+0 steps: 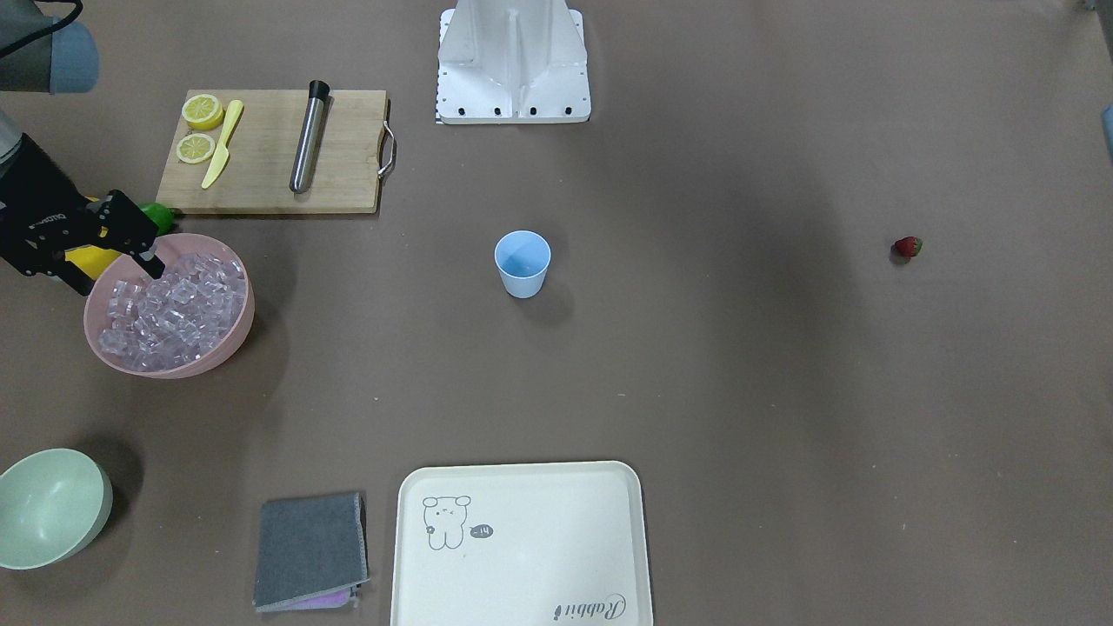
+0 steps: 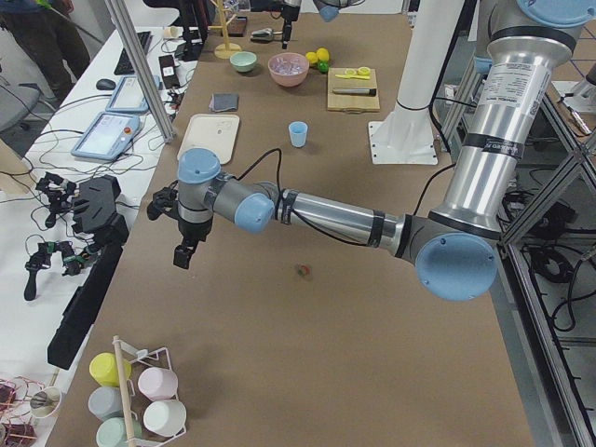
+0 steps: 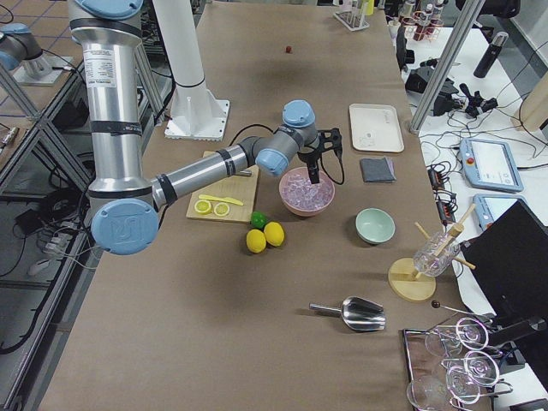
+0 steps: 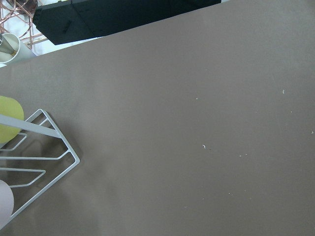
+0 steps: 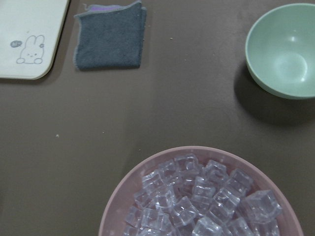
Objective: Put ice and strawberries in cup
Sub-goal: 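Move the right gripper back over the pink ice bowl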
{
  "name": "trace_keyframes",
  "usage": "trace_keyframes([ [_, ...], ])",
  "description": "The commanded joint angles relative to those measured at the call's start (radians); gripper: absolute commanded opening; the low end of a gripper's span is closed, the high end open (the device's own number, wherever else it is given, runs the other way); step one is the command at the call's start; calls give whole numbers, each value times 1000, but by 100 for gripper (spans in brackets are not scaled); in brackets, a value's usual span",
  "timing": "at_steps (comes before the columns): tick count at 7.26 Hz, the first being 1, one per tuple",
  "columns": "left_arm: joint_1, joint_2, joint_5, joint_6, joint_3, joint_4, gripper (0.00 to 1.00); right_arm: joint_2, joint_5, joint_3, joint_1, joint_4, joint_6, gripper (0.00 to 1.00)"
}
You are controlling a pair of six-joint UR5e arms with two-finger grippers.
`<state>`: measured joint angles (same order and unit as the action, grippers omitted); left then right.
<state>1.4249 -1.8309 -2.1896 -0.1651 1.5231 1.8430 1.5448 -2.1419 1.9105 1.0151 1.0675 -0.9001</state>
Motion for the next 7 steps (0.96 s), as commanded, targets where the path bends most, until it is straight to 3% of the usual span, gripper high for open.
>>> trace_keyframes([
  [1, -3, -19, 1, -1, -3, -1, 98, 6, 58, -22, -39, 0, -63, 92],
  [3, -4, -28, 1, -1, -4, -1, 98, -23, 140, -50, -113, 5, -111, 88],
  [7, -6, -34, 1, 1, -6, -2, 98, -29, 207, -100, -176, 11, -114, 87],
])
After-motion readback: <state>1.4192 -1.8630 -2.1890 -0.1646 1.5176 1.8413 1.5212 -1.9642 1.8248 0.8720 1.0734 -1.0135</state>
